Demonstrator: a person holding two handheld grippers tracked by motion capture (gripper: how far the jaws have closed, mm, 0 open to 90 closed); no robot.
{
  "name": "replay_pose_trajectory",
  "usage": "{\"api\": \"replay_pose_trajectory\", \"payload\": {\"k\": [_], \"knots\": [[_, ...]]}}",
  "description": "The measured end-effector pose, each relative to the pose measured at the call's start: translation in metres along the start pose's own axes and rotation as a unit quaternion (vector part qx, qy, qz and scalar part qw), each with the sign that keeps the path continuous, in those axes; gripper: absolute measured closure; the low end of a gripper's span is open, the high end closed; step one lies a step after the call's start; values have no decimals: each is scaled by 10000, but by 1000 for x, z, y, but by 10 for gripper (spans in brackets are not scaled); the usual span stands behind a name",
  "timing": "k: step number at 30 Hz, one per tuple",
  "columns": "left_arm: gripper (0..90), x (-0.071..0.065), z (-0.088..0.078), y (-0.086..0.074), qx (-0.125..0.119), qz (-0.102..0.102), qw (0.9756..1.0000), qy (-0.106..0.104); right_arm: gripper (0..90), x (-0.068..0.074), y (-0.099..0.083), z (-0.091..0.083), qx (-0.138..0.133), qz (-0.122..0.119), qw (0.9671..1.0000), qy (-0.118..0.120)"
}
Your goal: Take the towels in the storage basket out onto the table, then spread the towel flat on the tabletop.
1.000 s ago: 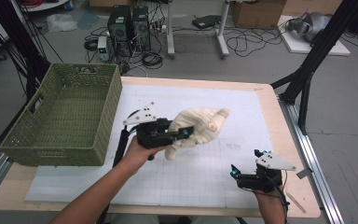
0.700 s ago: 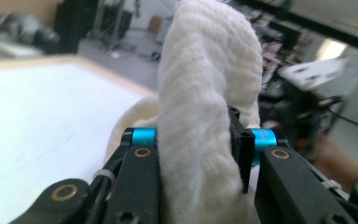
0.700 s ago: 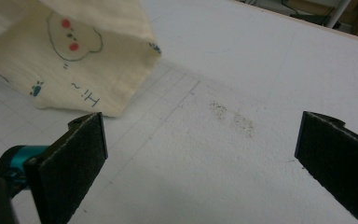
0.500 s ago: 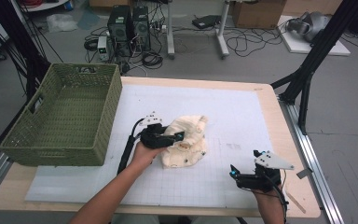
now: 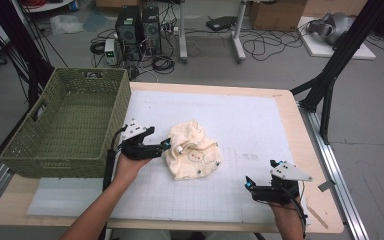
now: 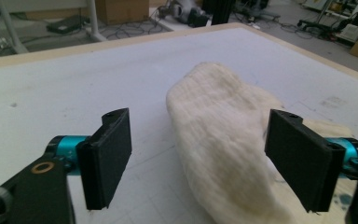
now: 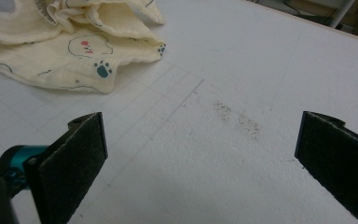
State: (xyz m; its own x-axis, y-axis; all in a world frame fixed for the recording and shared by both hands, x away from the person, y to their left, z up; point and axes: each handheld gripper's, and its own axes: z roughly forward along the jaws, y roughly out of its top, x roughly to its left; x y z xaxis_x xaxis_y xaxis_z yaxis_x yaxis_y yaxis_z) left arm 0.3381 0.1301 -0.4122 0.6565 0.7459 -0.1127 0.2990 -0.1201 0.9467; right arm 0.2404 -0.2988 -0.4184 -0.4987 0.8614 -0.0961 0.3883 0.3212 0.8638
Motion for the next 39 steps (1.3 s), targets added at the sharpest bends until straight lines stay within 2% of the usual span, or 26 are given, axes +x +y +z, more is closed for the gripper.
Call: {"api": "replay_pose_trajectory", "payload": {"k": [2,4,7,10,14,24,28,34,39], "knots": [[171,-1,-10,-4,-76,85,9999,-57,13,0,1,2,2,34,10000,18],[172,-2,-17,-7,-123,67,9998,-104,13,0,3,3,-12,73,10000,47],[172,-1,-23,-11,-111,94,9998,-161,13,1,4,6,5,82,9999,113],[173,0,-30,-15,-127,-3,9998,-139,13,1,5,9,7,74,9999,136],[173,0,-37,-18,-143,97,9997,-161,13,2,5,10,11,80,9999,130],[173,-1,-40,-22,-66,146,9998,-134,14,3,7,13,-14,15,10000,66],[173,-1,-39,-21,-61,145,9998,-143,14,3,8,11,-69,83,9999,0],[173,0,-38,-22,-17,138,9997,-183,13,3,8,14,16,88,10000,15],[173,2,-35,-24,111,96,9997,-213,13,5,8,17,77,80,9999,54]]}}
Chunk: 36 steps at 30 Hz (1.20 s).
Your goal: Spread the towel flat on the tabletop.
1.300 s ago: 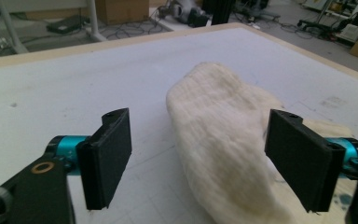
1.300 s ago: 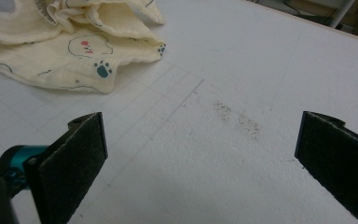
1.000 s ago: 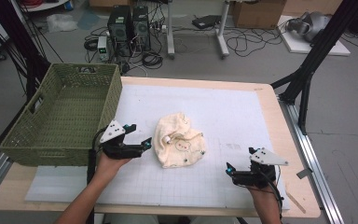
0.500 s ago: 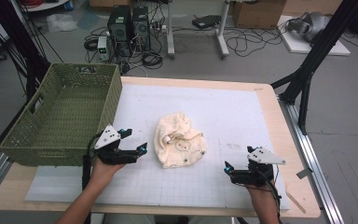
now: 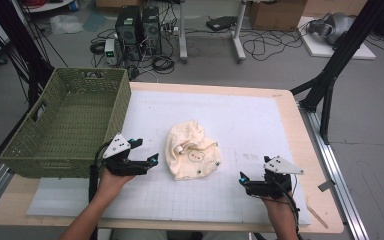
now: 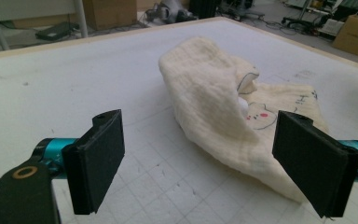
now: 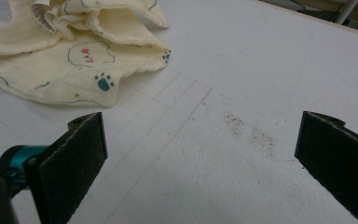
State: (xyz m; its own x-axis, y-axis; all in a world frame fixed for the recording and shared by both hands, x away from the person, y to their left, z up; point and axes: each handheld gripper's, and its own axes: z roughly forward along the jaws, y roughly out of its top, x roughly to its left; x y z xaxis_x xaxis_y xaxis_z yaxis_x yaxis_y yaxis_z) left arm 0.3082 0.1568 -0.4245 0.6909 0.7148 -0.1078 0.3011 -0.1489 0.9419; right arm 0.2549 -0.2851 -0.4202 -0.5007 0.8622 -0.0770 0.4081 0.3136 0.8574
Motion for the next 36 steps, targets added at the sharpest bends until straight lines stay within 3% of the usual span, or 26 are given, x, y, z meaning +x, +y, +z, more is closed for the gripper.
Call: {"api": "replay_pose_trajectory", "payload": {"k": [5,9,15,20,22,26,28,32,36], "knots": [[173,-4,5,2,58,-5,10000,-39,13,0,-1,1,19,-8,10000,6],[186,-11,18,3,248,48,9996,-126,14,-1,-3,-1,14,-15,10000,6],[357,-23,39,8,507,165,9978,-382,47,0,-2,-4,-49,-47,10000,-54],[417,-30,60,10,839,385,9954,-238,47,0,-3,-2,9,-44,10000,-19],[479,-30,67,9,985,490,9939,-119,48,0,-3,-2,21,-39,10000,-12],[782,-29,72,5,1270,747,9890,156,50,1,-2,-2,-1,-35,10000,13],[834,-26,68,5,1185,664,9906,162,55,1,-3,-1,14,-39,10000,44],[835,-18,52,6,974,309,9948,42,69,3,-3,2,50,-23,9999,119],[837,-10,35,3,748,101,9971,39,149,8,1,10,68,-268,9992,290]]}}
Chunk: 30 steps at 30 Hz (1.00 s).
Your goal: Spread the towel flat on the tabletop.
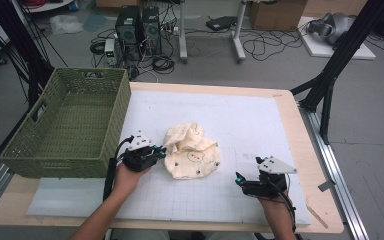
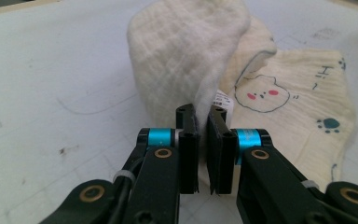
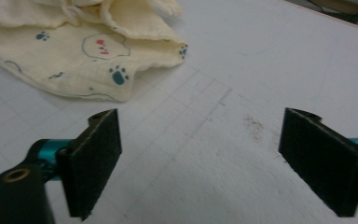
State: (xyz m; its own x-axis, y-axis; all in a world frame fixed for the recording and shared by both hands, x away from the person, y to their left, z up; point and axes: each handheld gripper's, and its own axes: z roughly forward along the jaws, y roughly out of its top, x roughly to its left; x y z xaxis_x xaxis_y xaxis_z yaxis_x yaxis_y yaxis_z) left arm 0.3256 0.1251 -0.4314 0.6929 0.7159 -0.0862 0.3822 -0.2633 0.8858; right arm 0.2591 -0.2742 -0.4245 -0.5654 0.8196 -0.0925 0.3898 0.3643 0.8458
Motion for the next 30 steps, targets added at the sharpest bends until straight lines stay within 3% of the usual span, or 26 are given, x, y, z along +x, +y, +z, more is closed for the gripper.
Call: {"api": "replay_pose_trajectory", "payload": {"k": [4,10,15,18,24,27,30], "knots": [[837,7,-8,-7,34,-53,10000,32,164,8,8,12,-9,-73,9998,159],[837,13,-12,-11,-13,-185,9998,57,286,24,29,44,-62,-273,9980,570],[837,16,-14,-13,-20,-224,9997,20,400,42,37,83,355,-414,9946,882],[837,17,-14,-14,-58,-289,9996,-16,505,47,35,97,648,-494,9917,992],[835,18,-15,-16,-49,-329,9994,-75,823,43,34,88,885,-39,9882,1247],[834,19,-14,-19,61,-320,9994,-100,877,44,28,74,955,-358,9875,1198],[836,18,-12,-23,170,-349,9991,-195,883,44,20,60,964,-447,9867,1229]]}}
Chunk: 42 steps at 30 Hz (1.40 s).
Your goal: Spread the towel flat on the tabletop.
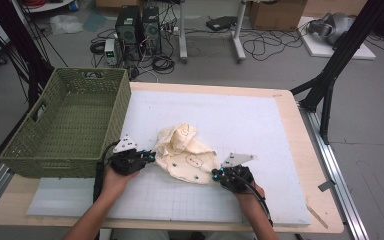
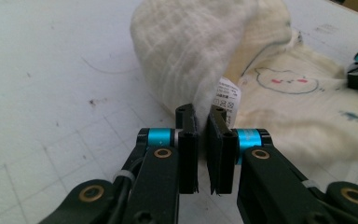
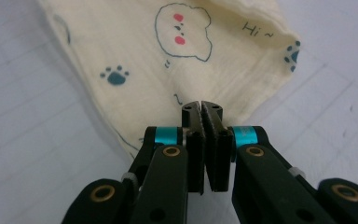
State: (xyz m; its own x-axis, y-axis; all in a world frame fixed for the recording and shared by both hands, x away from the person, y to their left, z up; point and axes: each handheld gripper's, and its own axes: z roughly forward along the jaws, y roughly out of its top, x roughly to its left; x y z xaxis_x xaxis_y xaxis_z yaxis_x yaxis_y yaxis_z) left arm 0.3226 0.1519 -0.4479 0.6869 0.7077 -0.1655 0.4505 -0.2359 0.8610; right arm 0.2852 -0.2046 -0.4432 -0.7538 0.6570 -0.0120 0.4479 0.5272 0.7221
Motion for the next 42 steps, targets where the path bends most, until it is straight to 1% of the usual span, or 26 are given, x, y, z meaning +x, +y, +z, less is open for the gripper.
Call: {"api": "replay_pose_trajectory", "payload": {"k": [2,5,7,8,9,11,14,15,16,17,19,21,22,24,26,27,28,29,30,31,34,36,38,39,40,42], "knots": [[836,-3,1,0,75,69,9999,-26,884,4,-6,-9,62,-41,10000,38],[837,-6,0,-2,157,85,9998,-128,884,11,-15,-20,132,-125,9998,75],[839,-9,0,-4,237,136,9992,-276,883,13,-22,-27,143,-59,9997,168],[840,-12,-1,-4,263,221,9989,-322,880,14,-24,-30,159,-33,9997,184],[840,-14,-1,-5,286,248,9987,-329,850,16,-26,-33,148,-31,9997,202],[837,-14,-2,-5,295,220,9987,-365,721,17,-25,-35,86,-58,9998,162],[802,-10,-5,-6,317,147,9986,-403,574,18,-13,-34,-250,-168,9995,-56],[802,-10,-5,-7,304,137,9986,-409,548,18,-5,-33,-421,-247,9987,-119],[811,-9,-6,-7,301,160,9986,-396,522,19,1,-31,-506,-325,9980,-185],[834,-9,-6,-7,298,177,9986,-390,515,19,9,-27,-602,-420,9970,-249],[840,-9,-6,-7,298,180,9987,-381,505,21,24,-16,-747,-682,9943,-350],[843,-10,-6,-7,287,199,9987,-372,521,22,38,-1,-649,-962,9924,-403],[847,-10,-6,-7,277,201,9987,-372,526,21,43,7,-618,-1009,9922,-394],[852,-10,-6,-7,272,211,9987,-373,591,19,51,20,-595,-1028,9925,-300],[855,-10,-6,-7,272,217,9987,-372,756,16,55,29,-502,-1058,9929,-208],[857,-10,-7,-7,280,224,9986,-377,828,14,55,31,-453,-1048,9932,-233],[859,-10,-7,-7,282,222,9986,-379,866,10,54,31,-410,-945,9943,-290],[861,-10,-7,-7,284,222,9986,-381,871,5,53,30,-414,-747,9958,-322],[864,-10,-7,-7,296,229,9985,-389,873,0,52,28,-398,-618,9965,-386],[864,-10,-7,-7,285,236,9986,-370,874,-8,49,23,-388,-457,9966,-562],[867,-11,-6,-7,309,236,9985,-376,874,-28,41,10,-348,-52,9954,-887],[867,-11,-6,-7,334,244,9984,-375,874,-40,36,2,-305,149,9934,-1099],[868,-10,-6,-7,340,205,9985,-376,874,-52,30,-5,-340,404,9909,-1239],[869,-10,-5,-7,356,198,9985,-374,875,-57,28,-9,-335,575,9889,-1326],[870,-10,-5,-7,381,206,9984,-362,874,-62,25,-11,-332,656,9870,-1429],[872,-11,-3,-7,441,187,9982,-353,874,-71,19,-14,-223,891,9826,-1617]]}}
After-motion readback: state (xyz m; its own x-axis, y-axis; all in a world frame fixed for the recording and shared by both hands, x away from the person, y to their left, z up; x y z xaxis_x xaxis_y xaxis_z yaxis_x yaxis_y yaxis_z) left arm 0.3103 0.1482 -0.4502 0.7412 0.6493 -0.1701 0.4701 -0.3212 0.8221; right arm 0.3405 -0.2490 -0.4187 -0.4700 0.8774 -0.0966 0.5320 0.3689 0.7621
